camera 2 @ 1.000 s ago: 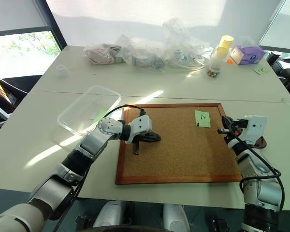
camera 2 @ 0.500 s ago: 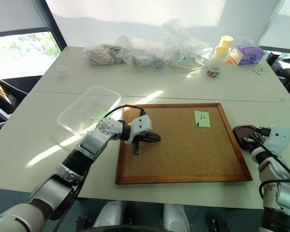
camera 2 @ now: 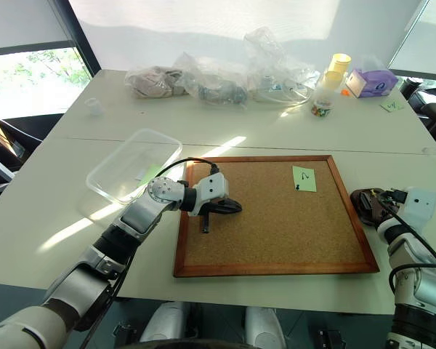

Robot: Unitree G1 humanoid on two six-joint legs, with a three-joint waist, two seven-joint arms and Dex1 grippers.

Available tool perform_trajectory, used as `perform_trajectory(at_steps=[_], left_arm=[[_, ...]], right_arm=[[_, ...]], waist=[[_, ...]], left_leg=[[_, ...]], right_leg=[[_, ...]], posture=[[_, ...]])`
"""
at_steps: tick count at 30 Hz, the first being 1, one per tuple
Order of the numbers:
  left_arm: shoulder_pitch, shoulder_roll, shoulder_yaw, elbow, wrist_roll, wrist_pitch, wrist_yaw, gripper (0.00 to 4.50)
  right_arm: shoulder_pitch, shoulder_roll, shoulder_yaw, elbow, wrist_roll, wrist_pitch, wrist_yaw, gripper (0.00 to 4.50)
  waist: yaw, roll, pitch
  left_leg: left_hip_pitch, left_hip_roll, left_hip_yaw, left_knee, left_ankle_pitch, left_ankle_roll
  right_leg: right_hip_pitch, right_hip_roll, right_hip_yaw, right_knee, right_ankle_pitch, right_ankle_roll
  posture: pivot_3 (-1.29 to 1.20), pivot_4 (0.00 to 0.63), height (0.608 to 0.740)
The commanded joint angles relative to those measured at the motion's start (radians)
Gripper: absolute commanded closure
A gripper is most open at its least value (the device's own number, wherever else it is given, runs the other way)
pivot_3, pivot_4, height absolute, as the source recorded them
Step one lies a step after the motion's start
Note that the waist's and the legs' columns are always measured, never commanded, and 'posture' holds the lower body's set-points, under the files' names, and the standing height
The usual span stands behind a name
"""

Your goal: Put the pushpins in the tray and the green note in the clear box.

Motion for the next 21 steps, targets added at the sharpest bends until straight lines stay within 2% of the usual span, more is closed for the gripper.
perform_trajectory(at_steps=[1, 8, 13, 21], left_arm=[[0.021, 0.011, -0.031, 0.015, 0.034, 0.016, -0.003, 4.50], [0.028, 0.012, -0.030, 0.005, 0.030, 0.024, 0.000, 4.50], [0.017, 0.009, -0.032, 0.021, 0.030, 0.008, -0.005, 4.50], [-0.003, 0.005, -0.030, 0.049, 0.036, -0.011, -0.008, 4.50]], right_arm=[[0.005, -0.004, -0.044, -0.063, 0.035, -0.004, 0.009, 0.02], [0.044, -0.023, -0.029, -0.189, 0.024, -0.028, 0.031, 0.02], [0.018, -0.017, 0.106, -0.337, 0.062, 0.021, 0.111, 0.02], [-0.045, 0.069, 0.276, -0.299, 0.030, 0.017, 0.130, 0.02]], waist=[[0.000, 0.000, 0.000], [0.000, 0.000, 0.000], [-0.002, 0.000, 0.000], [0.002, 0.000, 0.000]], left_leg=[[0.000, 0.000, 0.000, 0.000, 0.000, 0.000], [0.000, 0.000, 0.000, 0.000, 0.000, 0.000], [0.000, 0.000, 0.000, 0.000, 0.000, 0.000], [-0.001, 0.000, 0.000, 0.000, 0.000, 0.000]], right_leg=[[0.000, 0.000, 0.000, 0.000, 0.000, 0.000], [0.000, 0.000, 0.000, 0.000, 0.000, 0.000], [0.000, 0.000, 0.000, 0.000, 0.000, 0.000], [0.000, 0.000, -0.001, -0.001, 0.000, 0.000]], posture=[[0.00, 0.150, 0.740], [0.00, 0.150, 0.740], [0.00, 0.150, 0.740], [0.00, 0.150, 0.740]])
